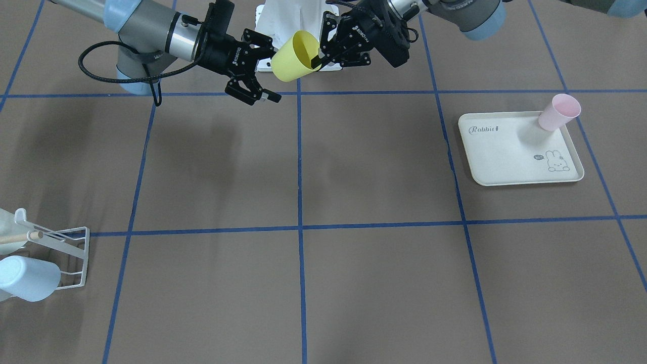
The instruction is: Transfer IKEA cup to right arm and place on rack
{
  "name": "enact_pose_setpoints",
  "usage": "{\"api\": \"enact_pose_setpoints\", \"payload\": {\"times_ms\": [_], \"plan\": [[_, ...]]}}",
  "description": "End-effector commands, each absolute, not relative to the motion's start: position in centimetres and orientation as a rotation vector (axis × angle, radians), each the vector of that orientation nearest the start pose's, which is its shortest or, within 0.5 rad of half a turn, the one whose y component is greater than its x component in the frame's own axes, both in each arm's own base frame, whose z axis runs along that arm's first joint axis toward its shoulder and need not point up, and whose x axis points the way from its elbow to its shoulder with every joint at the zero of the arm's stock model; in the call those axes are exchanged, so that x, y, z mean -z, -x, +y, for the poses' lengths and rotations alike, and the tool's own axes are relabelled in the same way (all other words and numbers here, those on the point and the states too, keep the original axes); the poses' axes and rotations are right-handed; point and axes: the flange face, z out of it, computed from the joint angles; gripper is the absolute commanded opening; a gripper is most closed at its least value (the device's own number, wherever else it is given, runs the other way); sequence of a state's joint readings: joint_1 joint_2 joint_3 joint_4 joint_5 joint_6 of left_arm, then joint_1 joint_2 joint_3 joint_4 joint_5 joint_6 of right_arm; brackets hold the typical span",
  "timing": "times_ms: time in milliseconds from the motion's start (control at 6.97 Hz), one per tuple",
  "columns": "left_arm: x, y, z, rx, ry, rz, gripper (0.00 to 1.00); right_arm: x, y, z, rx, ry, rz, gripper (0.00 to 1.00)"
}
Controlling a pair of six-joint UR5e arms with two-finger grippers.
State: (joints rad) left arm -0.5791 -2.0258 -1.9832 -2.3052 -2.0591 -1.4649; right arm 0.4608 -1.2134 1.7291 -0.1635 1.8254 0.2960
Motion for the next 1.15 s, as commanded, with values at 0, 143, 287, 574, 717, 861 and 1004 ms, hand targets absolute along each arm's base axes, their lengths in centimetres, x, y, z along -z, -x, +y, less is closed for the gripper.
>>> {"api": "enact_pose_setpoints", "payload": {"times_ms": [0, 143, 287, 574, 717, 861, 1004], "plan": [[-14.6, -40.55, -35.76, -0.006, -0.174, 1.578, 0.0, -23.98, 44.11, -33.87, 0.781, -1.4, -1.42, 0.99], [-14.59, -40.91, -35.89, -0.004, -0.171, 1.575, 0.0, -23.99, 44.12, -33.85, 0.782, -1.4, -1.421, 0.99], [-14.81, -41.11, -36.07, 0.0, -0.174, 1.57, 0.0, -23.98, 44.11, -33.87, 0.781, -1.4, -1.42, 0.99], [-14.86, -41.16, -36.12, 0.002, -0.174, 1.568, 0.0, -23.92, 44.07, -33.85, 0.781, -1.402, -1.421, 0.98], [-14.86, -41.16, -36.12, 0.002, -0.174, 1.568, 0.0, -23.8, 43.98, -33.8, 0.782, -1.407, -1.421, 0.87], [-14.86, -41.16, -36.12, 0.002, -0.174, 1.568, 0.0, -23.66, 43.95, -33.78, 0.782, -1.409, -1.423, 0.77], [-14.86, -41.16, -36.12, 0.002, -0.174, 1.568, 0.0, -23.74, 43.94, -33.78, 0.782, -1.408, -1.422, 0.77]]}}
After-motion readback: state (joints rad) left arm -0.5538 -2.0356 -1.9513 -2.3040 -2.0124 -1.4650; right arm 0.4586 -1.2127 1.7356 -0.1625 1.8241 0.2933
